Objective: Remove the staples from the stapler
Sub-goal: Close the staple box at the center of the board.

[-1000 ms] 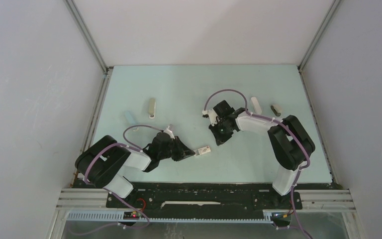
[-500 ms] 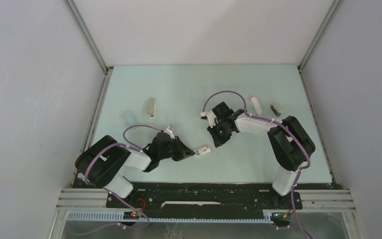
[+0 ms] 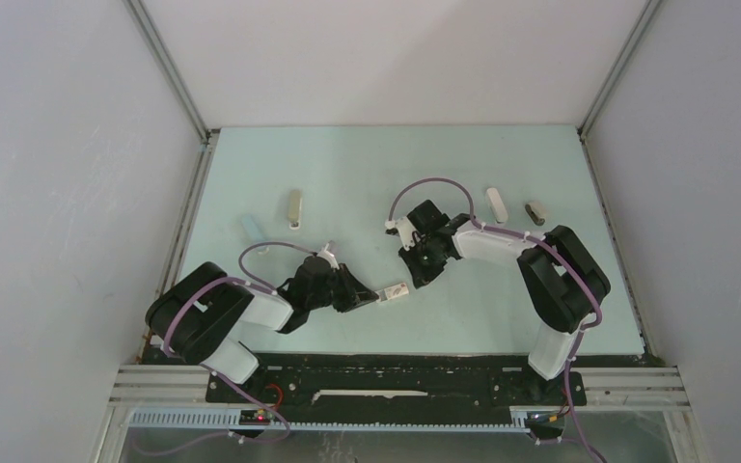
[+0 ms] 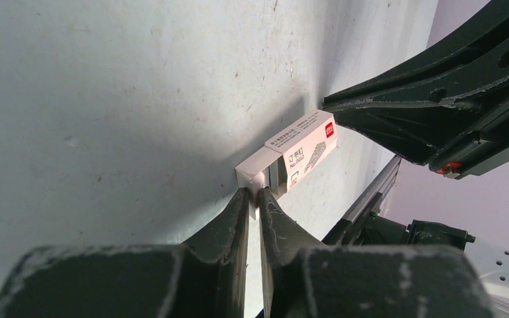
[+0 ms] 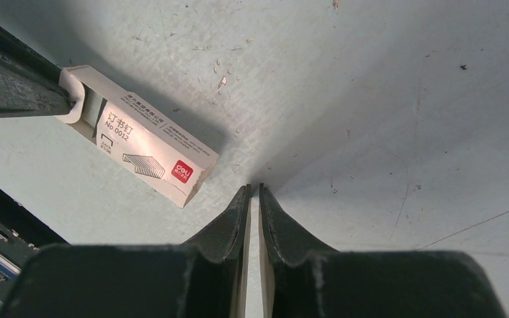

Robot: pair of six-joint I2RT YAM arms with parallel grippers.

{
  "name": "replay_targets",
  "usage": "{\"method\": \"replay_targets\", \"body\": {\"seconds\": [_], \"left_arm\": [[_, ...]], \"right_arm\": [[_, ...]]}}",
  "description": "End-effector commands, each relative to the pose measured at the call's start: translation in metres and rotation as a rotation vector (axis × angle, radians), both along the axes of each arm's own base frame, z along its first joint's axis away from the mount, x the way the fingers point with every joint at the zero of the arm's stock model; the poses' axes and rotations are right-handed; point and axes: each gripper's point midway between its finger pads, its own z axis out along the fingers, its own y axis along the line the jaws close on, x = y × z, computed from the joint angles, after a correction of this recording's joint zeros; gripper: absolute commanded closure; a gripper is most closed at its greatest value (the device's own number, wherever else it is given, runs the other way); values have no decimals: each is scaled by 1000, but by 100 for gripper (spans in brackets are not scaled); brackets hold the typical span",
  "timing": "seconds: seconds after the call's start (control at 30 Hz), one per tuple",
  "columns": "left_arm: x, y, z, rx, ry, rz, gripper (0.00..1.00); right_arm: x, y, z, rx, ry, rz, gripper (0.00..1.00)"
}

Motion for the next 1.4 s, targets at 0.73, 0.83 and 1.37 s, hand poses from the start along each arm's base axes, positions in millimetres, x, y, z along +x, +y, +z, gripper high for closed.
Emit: {"method": "replay_targets", "body": {"seconds": [0.73,0.83,1.37], "left_arm": [[15,-19,26,-51,-62,-33,85],[14,-20,26,-52,-62,-40,86],[14,-21,29,-55,-71,-45,86]], "right_arm": [[-15,31,-2,4,-11,57,83],[-14,32,-1,3,-11,56,83],[-16,36,-2,-10,-19,73,83]]}}
